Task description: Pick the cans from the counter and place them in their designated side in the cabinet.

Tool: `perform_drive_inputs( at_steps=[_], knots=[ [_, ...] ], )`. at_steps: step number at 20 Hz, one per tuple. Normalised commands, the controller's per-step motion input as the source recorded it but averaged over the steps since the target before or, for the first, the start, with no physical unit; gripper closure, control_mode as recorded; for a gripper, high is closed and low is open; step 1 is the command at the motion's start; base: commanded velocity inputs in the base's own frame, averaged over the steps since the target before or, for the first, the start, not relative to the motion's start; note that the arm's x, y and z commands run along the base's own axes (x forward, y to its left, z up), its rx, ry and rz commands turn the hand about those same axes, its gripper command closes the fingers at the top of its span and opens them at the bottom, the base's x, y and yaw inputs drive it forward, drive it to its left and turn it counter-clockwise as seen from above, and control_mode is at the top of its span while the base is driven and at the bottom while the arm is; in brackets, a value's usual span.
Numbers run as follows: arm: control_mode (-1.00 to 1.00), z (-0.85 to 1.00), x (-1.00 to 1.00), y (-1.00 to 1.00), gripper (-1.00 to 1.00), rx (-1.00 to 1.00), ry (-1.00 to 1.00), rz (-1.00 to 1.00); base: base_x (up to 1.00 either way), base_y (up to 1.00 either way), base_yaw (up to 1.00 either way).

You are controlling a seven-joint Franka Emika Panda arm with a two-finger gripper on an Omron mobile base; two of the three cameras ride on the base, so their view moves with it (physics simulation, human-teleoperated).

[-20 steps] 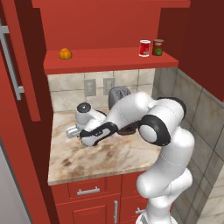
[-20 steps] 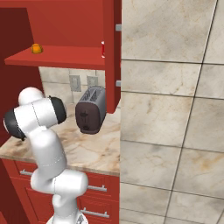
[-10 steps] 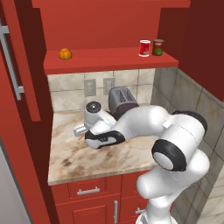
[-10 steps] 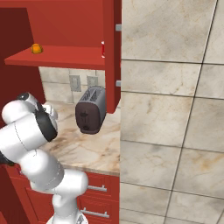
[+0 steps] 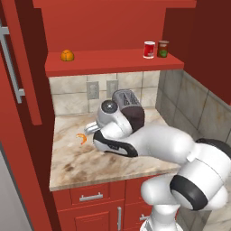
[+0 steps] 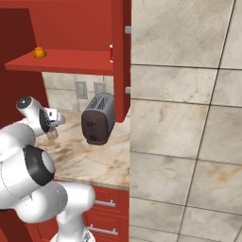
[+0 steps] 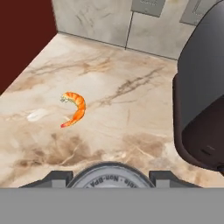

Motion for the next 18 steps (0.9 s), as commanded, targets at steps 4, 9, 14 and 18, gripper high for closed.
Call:
perform_drive_inputs(
  at_steps=[4, 9, 14, 18],
  knots=[
    [-1.0, 0.57, -0.22, -0.16, 1.0, 0.01, -0.13, 0.01, 0.0, 0.0, 0.0],
    [-1.0, 0.56, -0.21, -0.12, 1.0, 0.03, -0.1, 0.02, 0.0, 0.0, 0.0],
    [-1.0, 0.57, -0.18, -0.13, 1.0, 0.05, -0.1, 0.03, 0.0, 0.0, 0.0],
    [-1.0, 0.57, -0.18, -0.15, 1.0, 0.06, -0.1, 0.04, 0.0, 0.0, 0.0]
  ],
)
